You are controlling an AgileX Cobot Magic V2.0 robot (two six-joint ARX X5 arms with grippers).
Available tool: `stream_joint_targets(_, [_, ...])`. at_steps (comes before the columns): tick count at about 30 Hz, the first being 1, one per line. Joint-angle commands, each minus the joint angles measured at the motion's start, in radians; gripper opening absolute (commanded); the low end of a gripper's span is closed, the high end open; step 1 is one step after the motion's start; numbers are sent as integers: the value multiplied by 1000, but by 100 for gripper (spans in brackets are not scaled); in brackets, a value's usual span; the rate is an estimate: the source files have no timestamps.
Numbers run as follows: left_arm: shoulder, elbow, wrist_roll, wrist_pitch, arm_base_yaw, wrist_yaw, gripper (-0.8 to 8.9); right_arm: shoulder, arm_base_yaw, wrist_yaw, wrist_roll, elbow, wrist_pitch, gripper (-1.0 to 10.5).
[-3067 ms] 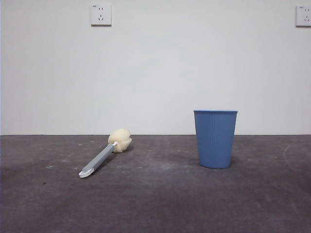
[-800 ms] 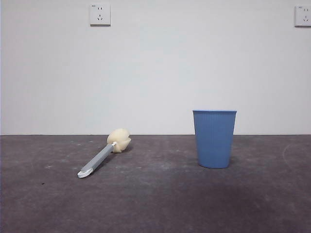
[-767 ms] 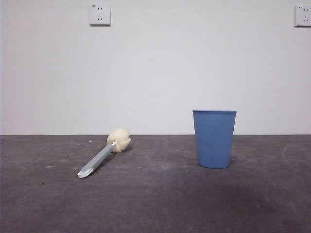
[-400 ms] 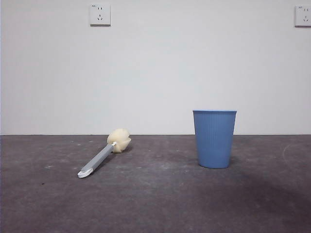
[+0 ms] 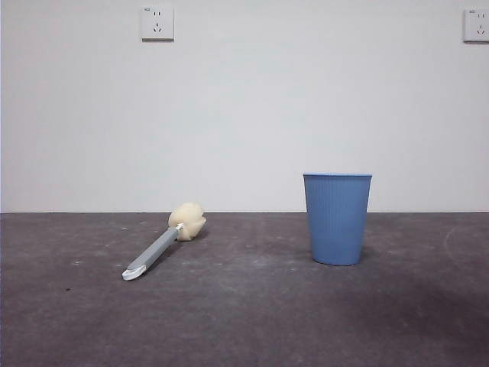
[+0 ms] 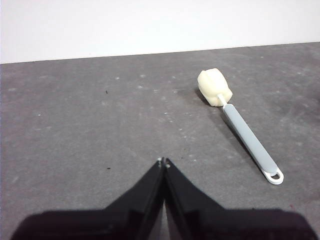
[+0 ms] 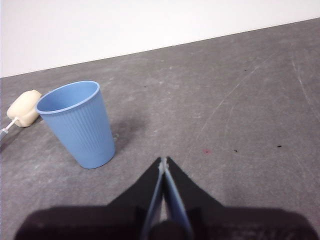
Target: Pick up the cup brush,pick up the cup,insert the brush into the cup,clean the cup,put the cup brush back,put the cup back to the fixed position on the table
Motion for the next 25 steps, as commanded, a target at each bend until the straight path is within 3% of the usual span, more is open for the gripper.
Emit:
stream_joint_targets(1, [-2,-13,-5,2,2,-2,-3,-3,0,1,27,-15,-2,1])
stream_joint_targets(25, [-2,-13,-5,2,2,-2,0,-3,0,8,32,-14,-2,1])
